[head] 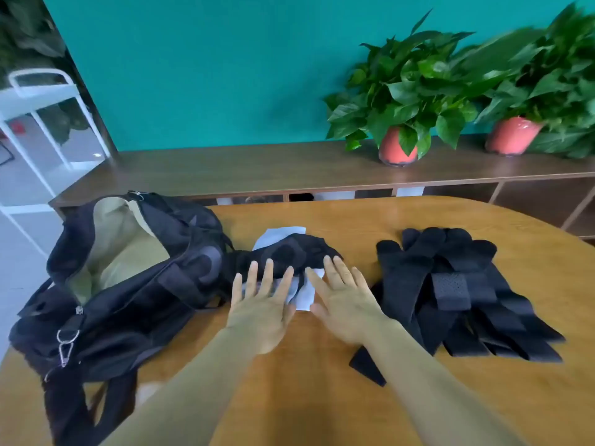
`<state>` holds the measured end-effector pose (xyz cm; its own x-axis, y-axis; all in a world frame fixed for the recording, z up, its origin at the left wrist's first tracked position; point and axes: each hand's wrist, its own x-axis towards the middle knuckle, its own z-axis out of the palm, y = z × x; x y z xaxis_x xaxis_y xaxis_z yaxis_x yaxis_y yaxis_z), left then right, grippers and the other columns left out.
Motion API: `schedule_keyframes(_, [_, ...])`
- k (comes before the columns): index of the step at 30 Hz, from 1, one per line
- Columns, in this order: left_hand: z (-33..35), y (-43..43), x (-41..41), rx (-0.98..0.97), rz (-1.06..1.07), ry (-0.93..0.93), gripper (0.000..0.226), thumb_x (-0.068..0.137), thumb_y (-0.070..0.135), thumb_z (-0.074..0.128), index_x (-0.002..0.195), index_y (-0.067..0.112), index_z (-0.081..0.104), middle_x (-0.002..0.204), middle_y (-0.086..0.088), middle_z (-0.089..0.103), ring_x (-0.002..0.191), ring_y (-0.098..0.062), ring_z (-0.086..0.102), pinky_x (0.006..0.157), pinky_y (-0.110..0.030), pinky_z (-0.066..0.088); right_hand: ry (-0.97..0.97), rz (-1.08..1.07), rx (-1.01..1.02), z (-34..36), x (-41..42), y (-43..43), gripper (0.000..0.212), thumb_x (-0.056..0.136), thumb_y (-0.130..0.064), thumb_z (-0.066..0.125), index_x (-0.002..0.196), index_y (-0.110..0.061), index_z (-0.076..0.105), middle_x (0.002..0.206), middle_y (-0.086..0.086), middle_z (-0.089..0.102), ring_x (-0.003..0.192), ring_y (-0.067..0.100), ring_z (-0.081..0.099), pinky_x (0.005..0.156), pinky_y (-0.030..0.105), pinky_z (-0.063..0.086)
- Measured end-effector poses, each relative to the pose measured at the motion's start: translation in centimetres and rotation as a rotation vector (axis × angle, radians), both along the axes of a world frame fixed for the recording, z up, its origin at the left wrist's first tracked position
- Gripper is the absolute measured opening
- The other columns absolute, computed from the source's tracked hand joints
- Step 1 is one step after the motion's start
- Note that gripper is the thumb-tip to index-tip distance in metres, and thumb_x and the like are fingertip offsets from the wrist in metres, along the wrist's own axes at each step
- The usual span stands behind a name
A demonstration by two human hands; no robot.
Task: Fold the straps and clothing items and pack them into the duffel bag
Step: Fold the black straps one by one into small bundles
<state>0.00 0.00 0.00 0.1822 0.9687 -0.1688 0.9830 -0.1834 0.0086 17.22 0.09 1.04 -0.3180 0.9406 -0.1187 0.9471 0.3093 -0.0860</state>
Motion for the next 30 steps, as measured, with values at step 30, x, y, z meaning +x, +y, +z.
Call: schedule_keyframes(30, [-1.5, 12.6, -3.1, 0.007, -0.143, 0.156, 0.056, 0.101, 0.052, 0.012, 0.151, 0.037, -0.007, 0.160, 0.007, -0.013, 0.144, -0.022, -0.024, 0.116, -0.047, -0.014, -0.064, -0.153, -0.089, -2.9, -5.0, 11.7, 0.058, 0.097, -0.054, 0.019, 0.149, -0.032, 0.008, 0.158, 0.011, 0.003, 0.145, 0.033, 0.003, 0.112, 0.056, 0.008])
